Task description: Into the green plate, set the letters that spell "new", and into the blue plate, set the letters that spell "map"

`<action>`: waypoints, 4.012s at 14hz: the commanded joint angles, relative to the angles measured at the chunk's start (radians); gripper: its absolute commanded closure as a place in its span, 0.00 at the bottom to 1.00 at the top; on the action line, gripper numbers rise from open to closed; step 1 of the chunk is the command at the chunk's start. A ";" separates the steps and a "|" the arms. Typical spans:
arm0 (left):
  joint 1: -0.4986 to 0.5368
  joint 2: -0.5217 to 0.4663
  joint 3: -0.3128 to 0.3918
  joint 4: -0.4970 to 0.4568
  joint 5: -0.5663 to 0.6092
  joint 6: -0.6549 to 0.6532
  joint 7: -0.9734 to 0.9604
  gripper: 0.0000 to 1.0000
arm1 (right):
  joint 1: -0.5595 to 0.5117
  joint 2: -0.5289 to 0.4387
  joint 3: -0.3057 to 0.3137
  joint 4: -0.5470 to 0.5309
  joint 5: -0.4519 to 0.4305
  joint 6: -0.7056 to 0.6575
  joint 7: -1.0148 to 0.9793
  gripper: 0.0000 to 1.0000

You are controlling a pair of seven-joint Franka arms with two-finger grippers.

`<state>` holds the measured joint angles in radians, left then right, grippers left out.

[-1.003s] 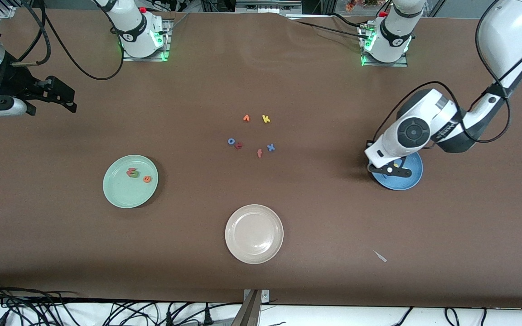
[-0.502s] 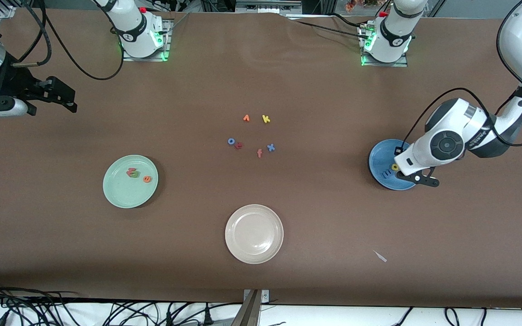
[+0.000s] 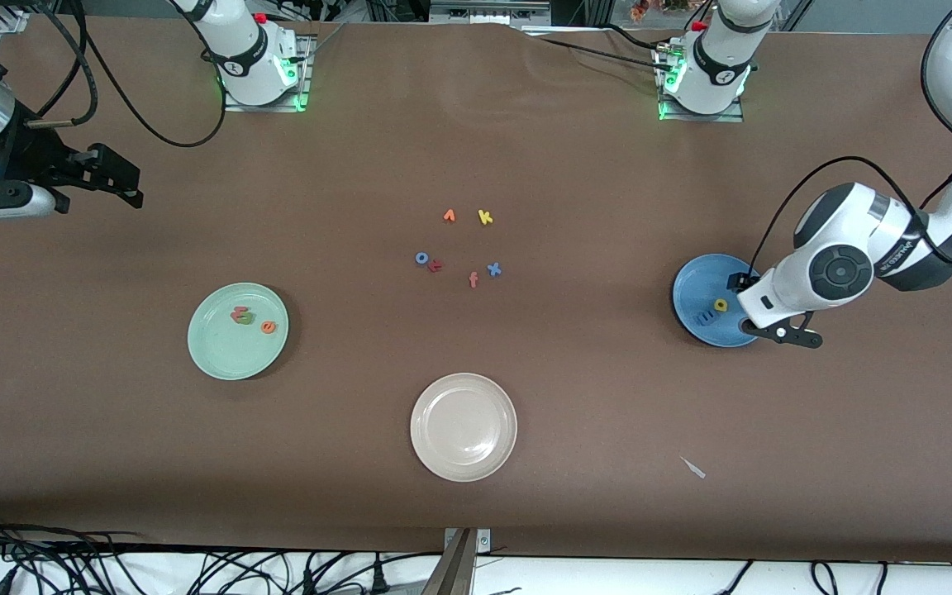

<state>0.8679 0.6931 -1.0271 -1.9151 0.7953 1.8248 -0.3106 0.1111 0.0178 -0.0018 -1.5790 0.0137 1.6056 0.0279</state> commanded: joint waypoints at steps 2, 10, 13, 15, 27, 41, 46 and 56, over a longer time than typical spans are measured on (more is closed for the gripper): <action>0.010 -0.015 -0.043 0.095 -0.096 -0.129 0.021 0.00 | -0.001 -0.002 0.002 0.010 -0.012 -0.010 -0.014 0.00; 0.061 -0.100 0.011 0.182 -0.205 -0.190 0.065 0.00 | -0.002 -0.002 -0.010 0.016 -0.009 -0.020 -0.042 0.00; -0.189 -0.335 0.336 0.180 -0.501 -0.182 0.070 0.00 | -0.002 -0.004 -0.010 0.016 -0.011 -0.026 -0.040 0.00; -0.298 -0.420 0.445 0.165 -0.580 -0.193 0.079 0.00 | -0.002 -0.004 -0.010 0.016 -0.011 -0.026 -0.042 0.00; -0.745 -0.717 0.906 0.168 -0.795 -0.264 0.065 0.00 | -0.002 -0.007 -0.012 0.014 -0.011 -0.026 -0.043 0.00; -0.771 -0.767 0.900 0.288 -0.866 -0.375 0.079 0.00 | -0.002 -0.006 -0.012 0.011 -0.011 -0.026 -0.043 0.00; -0.771 -0.762 0.898 0.304 -0.864 -0.377 0.079 0.00 | -0.004 -0.004 -0.012 0.011 -0.009 -0.026 -0.043 0.00; -0.771 -0.750 0.897 0.331 -0.861 -0.363 0.081 0.00 | -0.002 -0.002 -0.012 0.007 -0.011 -0.026 -0.043 0.00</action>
<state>0.1021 -0.0682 -0.1356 -1.6117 -0.0547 1.4684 -0.2494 0.1109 0.0176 -0.0147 -1.5766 0.0129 1.5932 -0.0018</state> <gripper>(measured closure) 0.000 0.000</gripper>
